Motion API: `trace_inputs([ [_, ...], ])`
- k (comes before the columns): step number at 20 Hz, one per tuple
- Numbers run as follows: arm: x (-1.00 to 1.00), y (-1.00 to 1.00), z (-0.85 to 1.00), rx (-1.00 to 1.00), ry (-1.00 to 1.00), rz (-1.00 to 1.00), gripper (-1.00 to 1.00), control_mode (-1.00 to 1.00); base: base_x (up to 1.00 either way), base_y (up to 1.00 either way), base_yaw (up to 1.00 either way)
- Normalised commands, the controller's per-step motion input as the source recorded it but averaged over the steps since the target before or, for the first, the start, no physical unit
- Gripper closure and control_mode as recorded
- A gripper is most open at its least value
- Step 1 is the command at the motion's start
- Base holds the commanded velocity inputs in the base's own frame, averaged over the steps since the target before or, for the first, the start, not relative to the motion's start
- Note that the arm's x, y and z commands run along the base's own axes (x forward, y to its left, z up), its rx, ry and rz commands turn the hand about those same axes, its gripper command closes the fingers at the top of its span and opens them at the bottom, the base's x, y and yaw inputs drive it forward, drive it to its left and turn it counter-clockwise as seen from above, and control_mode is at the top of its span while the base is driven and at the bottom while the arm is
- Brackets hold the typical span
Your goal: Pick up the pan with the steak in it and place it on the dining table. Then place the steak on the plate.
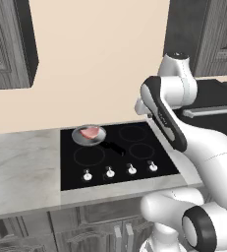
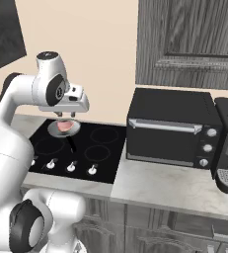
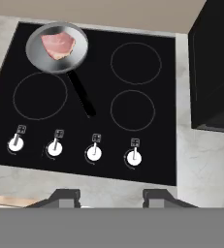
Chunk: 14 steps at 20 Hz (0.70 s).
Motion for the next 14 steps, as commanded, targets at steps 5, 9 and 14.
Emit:
trace_inputs([
  [5, 0.00, 0.00, -0.09, -0.04, -0.01, 0.00, -1.00, -1.00, 0.00, 0.00, 0.00],
  [9, 0.00, 0.00, 0.00, 0.00, 0.00, 0.00, -1.00, -1.00, 0.00, 0.00, 0.00],
  [14, 0.00, 0.00, 0.00, 0.00, 0.00, 0.00, -1.00, -1.00, 0.00, 0.00, 0.00],
])
